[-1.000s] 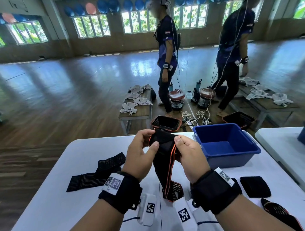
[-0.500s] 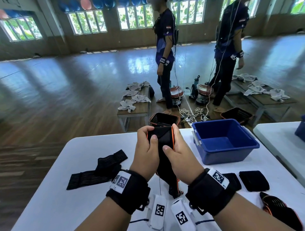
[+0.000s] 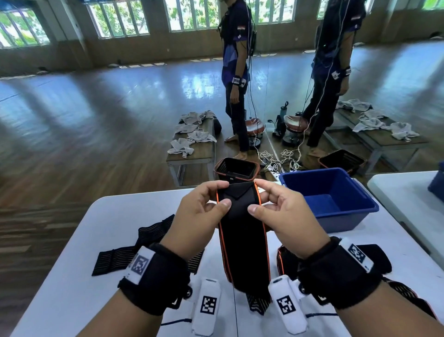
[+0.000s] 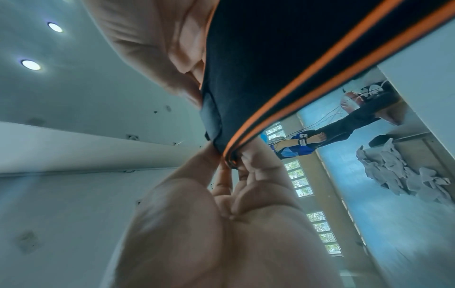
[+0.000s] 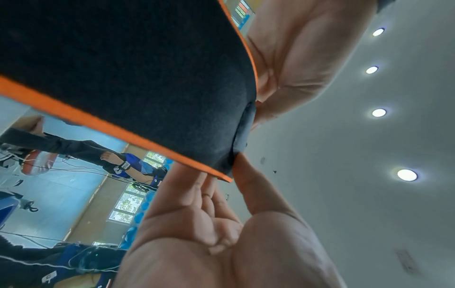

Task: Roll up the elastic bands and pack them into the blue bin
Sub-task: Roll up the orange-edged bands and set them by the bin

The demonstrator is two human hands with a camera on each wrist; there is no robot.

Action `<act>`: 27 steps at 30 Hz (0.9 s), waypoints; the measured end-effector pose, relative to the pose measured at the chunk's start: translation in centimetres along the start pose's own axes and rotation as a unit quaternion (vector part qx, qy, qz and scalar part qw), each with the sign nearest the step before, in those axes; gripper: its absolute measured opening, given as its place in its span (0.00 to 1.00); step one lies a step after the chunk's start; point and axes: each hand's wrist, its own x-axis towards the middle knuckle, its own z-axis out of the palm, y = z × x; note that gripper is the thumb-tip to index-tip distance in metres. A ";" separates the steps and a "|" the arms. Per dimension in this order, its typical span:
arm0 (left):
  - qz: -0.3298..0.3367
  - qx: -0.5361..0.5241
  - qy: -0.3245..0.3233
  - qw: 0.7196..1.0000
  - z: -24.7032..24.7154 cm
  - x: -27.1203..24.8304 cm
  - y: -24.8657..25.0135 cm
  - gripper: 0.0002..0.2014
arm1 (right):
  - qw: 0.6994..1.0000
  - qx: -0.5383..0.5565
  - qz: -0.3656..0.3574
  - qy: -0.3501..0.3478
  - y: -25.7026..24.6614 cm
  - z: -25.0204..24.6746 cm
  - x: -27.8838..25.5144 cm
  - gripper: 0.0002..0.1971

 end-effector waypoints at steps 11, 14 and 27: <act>0.085 0.114 0.058 0.988 -1.1 7.8 1.7 0.26 | 0.980 -0.142 -0.123 0.061 -2.8 0.4 7.6 0.25; 0.110 0.088 0.070 0.988 -1.9 8.5 2.7 0.30 | 0.974 -0.138 -0.169 0.066 -4.3 0.3 7.8 0.24; -0.122 0.325 -0.115 0.931 0.9 -4.8 -16.2 0.12 | 0.922 -0.357 0.106 -0.105 15.6 0.3 -0.4 0.14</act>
